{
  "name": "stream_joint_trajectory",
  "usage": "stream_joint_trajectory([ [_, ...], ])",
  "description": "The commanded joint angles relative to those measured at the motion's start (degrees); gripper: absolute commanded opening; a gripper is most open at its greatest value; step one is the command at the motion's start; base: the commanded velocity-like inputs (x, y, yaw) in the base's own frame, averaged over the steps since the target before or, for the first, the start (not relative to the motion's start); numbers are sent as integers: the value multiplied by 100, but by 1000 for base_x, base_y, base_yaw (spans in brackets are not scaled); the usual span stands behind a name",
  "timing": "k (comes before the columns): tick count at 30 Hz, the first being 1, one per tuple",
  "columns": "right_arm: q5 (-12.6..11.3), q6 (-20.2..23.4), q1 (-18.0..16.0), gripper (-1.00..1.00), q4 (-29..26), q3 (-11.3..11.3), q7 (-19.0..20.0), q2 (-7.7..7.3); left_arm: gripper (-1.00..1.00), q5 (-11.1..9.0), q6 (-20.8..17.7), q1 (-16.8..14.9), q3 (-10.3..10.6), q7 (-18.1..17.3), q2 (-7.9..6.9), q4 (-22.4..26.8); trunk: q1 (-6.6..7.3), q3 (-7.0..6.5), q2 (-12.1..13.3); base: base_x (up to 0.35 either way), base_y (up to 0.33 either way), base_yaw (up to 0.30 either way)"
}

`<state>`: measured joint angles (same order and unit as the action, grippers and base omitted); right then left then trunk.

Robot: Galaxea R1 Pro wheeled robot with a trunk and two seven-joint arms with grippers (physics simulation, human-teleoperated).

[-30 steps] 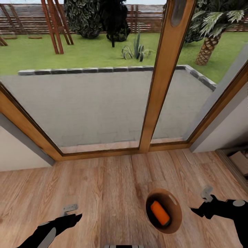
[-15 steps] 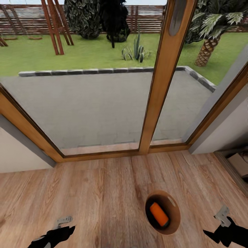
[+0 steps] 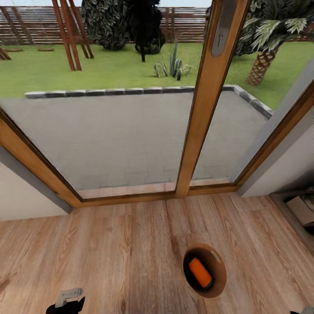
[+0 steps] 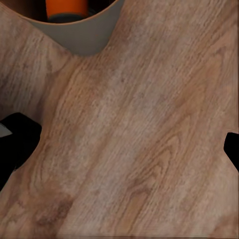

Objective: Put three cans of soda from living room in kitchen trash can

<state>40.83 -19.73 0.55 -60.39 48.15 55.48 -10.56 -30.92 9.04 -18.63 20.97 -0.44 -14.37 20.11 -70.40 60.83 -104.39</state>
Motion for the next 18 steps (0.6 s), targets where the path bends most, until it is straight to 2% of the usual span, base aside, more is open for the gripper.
stream_joint_trajectory([
  [1, -2, -141, 39, 100, 110, 18, -114, 6, 100, 26, 67, 2, 5, 18, 15, -18, 23, -19, 42, 0, 0, 0],
  [5, -4, -725, 129, 100, 634, 70, -597, 15, 100, 165, 306, 21, 15, 112, 100, -83, 110, -91, 202, 0, 0, 0],
  [10, 8, -1358, 172, 100, 1517, 102, -1383, -22, 100, 277, 654, 81, 19, 256, 189, -273, 220, -180, 403, 0, 0, 0],
  [12, 16, -1451, 178, 100, 1695, 103, -1525, -32, 100, 288, 724, 97, 20, 275, 201, -325, 264, -216, 483, 0, 0, 0],
  [14, 43, -1642, 188, 100, 2175, 102, -1837, -66, 100, 310, 903, 132, 21, 310, 227, -479, 308, -252, 563, 0, 0, 0],
  [18, 62, -1748, 194, 100, 2604, 100, -2003, -118, 100, 321, 1056, 190, 21, 327, 247, -628, 396, -324, 723, 0, 0, 0],
])
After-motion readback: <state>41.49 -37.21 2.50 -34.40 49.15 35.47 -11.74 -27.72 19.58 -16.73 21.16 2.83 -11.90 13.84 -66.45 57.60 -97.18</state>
